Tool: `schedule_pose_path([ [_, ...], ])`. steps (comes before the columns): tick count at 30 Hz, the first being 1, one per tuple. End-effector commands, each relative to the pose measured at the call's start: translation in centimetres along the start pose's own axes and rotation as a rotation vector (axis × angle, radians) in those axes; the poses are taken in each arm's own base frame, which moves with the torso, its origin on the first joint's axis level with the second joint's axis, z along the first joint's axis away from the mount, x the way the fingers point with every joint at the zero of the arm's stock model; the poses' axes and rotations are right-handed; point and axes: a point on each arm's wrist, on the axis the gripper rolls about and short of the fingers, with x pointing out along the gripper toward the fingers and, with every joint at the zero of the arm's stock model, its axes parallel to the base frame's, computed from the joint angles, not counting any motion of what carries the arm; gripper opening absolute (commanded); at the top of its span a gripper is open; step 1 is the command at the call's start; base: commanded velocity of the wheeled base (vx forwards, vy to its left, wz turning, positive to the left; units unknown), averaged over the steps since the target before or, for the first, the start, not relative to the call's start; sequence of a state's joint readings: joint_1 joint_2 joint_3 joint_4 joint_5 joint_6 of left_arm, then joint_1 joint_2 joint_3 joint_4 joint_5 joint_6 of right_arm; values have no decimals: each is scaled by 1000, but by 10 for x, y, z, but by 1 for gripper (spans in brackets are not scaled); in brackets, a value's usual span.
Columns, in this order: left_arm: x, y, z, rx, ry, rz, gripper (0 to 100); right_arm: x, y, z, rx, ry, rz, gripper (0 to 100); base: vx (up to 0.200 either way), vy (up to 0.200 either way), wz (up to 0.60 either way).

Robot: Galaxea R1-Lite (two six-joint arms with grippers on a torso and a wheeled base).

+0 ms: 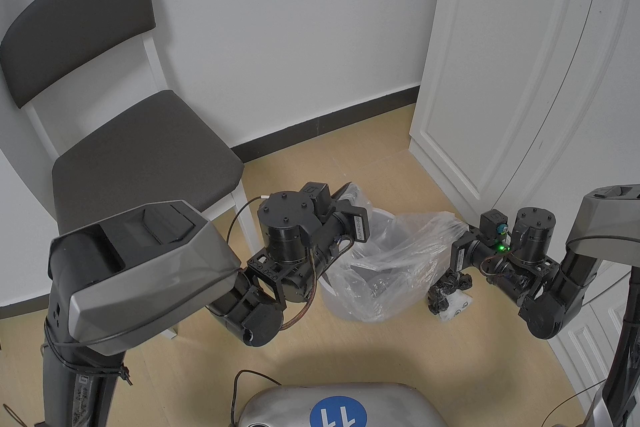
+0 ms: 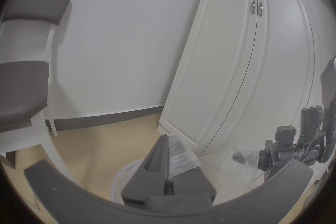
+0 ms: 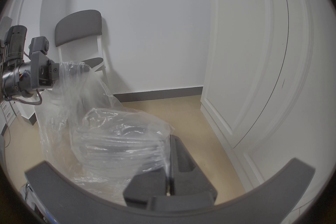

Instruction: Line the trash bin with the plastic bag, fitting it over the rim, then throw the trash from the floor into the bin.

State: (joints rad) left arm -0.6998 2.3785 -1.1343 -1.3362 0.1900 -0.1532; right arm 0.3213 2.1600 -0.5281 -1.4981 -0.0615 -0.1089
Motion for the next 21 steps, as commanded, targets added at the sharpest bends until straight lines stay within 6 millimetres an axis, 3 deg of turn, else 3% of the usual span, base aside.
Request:
schedule_pose_path([
  [1, 7, 2, -14, -13, 17, 5, 0, 5, -2, -4, 15, 5, -8, 0, 0, 0, 0],
  [5, 14, 0, -24, -45, 24, 2, 0, 7, -2, -6, 22, 8, -7, 0, 0, 0, 0],
  [14, 18, -1, -26, -92, 20, 1, 0, 17, 1, -12, 54, 7, 0, 0, 0, 0, 0],
  [21, 23, -1, -43, -121, 38, 3, 0, 26, 7, -18, 94, 0, 12, 0, 0, 0, 0],
])
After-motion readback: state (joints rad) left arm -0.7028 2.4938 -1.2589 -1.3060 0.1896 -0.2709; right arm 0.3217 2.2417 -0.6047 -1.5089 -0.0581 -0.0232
